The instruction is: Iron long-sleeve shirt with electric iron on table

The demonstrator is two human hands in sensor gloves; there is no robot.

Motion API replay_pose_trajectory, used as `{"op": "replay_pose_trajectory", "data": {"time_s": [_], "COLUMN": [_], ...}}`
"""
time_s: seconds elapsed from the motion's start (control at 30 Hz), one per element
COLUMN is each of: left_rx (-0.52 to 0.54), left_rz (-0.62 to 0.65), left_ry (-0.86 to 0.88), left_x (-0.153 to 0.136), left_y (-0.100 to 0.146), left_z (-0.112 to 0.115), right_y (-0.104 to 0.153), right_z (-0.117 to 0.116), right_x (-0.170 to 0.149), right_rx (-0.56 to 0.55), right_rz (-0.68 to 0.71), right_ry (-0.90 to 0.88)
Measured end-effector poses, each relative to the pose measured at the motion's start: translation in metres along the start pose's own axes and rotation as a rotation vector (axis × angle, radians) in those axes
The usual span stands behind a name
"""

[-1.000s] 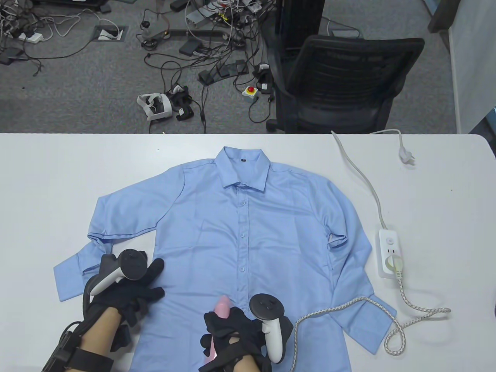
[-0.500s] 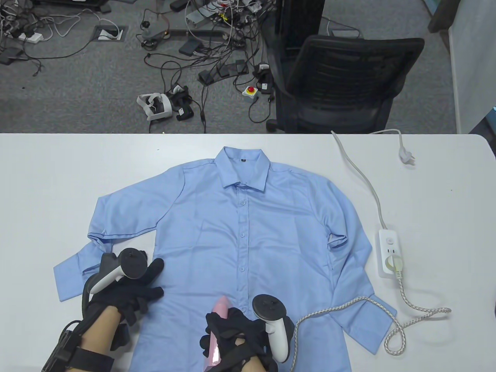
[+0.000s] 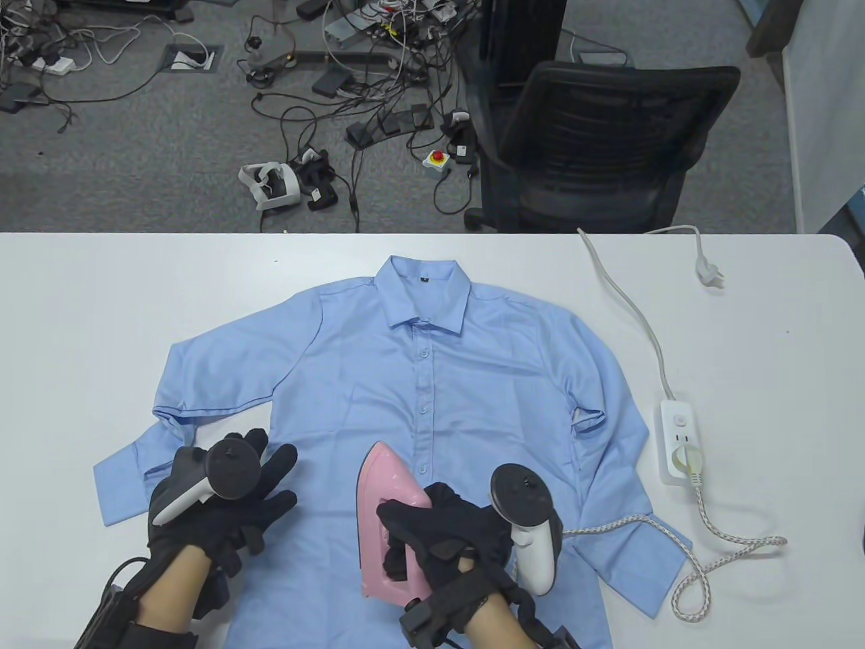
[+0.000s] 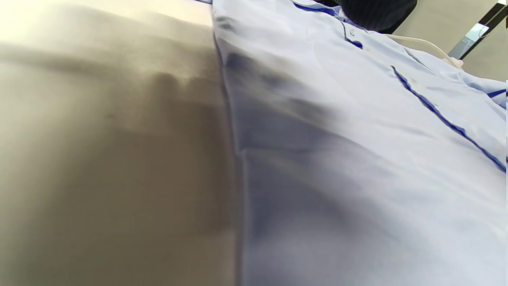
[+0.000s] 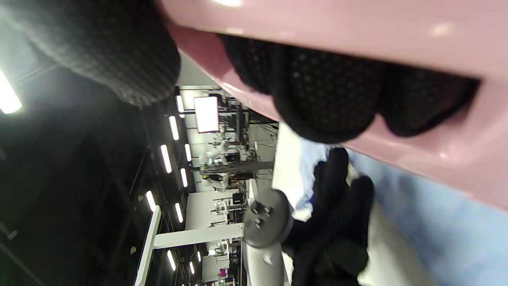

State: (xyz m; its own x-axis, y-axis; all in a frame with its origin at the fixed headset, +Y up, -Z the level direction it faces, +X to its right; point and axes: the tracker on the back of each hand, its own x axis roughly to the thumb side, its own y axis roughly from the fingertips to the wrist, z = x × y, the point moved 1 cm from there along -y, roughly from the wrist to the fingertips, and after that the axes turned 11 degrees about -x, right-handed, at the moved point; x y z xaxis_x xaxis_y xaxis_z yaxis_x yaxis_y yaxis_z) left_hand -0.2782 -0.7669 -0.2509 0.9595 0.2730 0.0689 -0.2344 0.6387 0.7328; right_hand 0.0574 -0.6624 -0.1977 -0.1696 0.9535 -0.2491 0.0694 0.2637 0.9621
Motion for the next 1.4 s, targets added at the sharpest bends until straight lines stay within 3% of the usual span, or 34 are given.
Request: {"op": "replay_pose_trajectory", "data": {"time_s": [0.1,0.2,0.5,0.6,0.7,0.73,0.8,0.87,1.0,1.07,1.17,1.27,1.4], "left_rx": [-0.018,-0.046,-0.061,-0.058,-0.1,-0.103,-0.12,-0.13,-0.112,-0.1,-0.133,-0.136,-0.104], "left_rz": [0.006,0.014,0.009,-0.024,0.008,0.011,0.021,0.017,-0.052,-0.059,-0.06,-0.076,-0.092], "left_ry": [-0.034,-0.064,-0.118,-0.204,-0.171,-0.172,-0.174,-0.179,-0.26,-0.246,-0.211,-0.213,-0.245], "left_x": [0.008,0.015,0.026,0.029,0.034,0.034,0.037,0.038,0.038,0.036,0.031,0.029,0.031], "left_y": [-0.002,-0.004,-0.005,-0.007,-0.011,-0.011,-0.014,-0.015,-0.016,-0.017,-0.021,-0.022,-0.021], "left_z": [0.004,0.009,0.017,0.019,0.025,0.025,0.028,0.029,0.026,0.025,0.027,0.027,0.025], "right_y": [-0.007,-0.011,-0.029,-0.038,-0.047,-0.048,-0.054,-0.057,-0.07,-0.08,-0.098,-0.112,-0.13], "right_z": [0.028,0.059,0.142,0.171,0.208,0.21,0.241,0.26,0.29,0.307,0.322,0.33,0.337], "right_x": [0.017,0.027,0.047,0.038,0.026,0.025,0.015,0.009,-0.008,-0.028,-0.054,-0.069,-0.081], "right_rx": [0.131,-0.045,-0.303,-0.413,-0.556,-0.564,-0.669,-0.757,-0.759,-0.835,-0.811,-0.855,-0.823], "right_rz": [0.088,0.117,0.243,0.222,0.21,0.208,0.206,0.156,0.06,0.04,-0.032,-0.088,-0.1], "right_ry": [0.075,0.025,0.162,0.097,0.057,0.054,0.027,0.077,0.154,0.047,-0.039,-0.019,-0.043]}}
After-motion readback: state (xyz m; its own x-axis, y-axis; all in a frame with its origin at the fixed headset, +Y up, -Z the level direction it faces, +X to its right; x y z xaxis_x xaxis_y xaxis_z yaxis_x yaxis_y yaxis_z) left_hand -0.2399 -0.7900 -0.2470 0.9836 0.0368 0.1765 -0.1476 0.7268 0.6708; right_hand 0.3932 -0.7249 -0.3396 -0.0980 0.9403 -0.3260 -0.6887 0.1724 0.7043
